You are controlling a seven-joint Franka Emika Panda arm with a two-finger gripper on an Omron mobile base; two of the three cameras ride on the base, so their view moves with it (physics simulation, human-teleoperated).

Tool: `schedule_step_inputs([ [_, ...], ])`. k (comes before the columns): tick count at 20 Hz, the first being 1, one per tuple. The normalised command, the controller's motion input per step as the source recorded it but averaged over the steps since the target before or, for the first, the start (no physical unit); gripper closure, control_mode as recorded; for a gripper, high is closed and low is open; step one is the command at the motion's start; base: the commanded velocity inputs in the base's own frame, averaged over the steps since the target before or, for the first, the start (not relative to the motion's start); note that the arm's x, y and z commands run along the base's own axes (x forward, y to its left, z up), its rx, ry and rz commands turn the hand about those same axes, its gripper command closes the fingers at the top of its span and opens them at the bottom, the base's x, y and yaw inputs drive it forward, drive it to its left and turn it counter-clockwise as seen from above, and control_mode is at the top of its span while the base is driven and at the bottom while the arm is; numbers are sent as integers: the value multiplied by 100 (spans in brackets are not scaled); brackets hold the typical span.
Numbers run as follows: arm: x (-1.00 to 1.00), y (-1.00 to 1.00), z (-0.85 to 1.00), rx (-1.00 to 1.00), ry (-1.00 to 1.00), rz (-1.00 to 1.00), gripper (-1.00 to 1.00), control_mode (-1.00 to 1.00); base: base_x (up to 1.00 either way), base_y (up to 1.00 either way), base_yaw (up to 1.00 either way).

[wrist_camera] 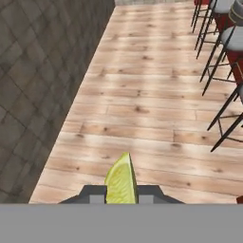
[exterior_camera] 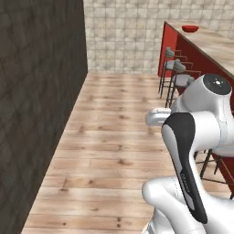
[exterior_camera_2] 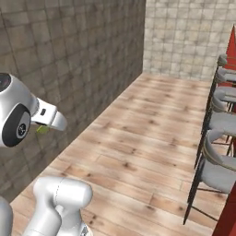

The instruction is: There is a bowl on the dining counter. Grab a lemon wedge from the fridge and place it in the bowl. Then get the liquor bottle and glass cup from the cabinet and place them next to the bowl.

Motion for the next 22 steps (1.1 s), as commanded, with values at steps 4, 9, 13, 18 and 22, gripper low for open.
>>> schedule_step_inputs([
  [4,0,0,0,0,0,0,100,100,100,7,-34],
  [9,0,0,0,0,0,0,100,100,100,13,-32],
  [13,0,0,0,0,0,0,100,100,100,40,-28],
  [18,0,0,0,0,0,0,100,100,100,53,-16],
  [22,0,0,0,0,0,0,100,100,100,45,-7],
])
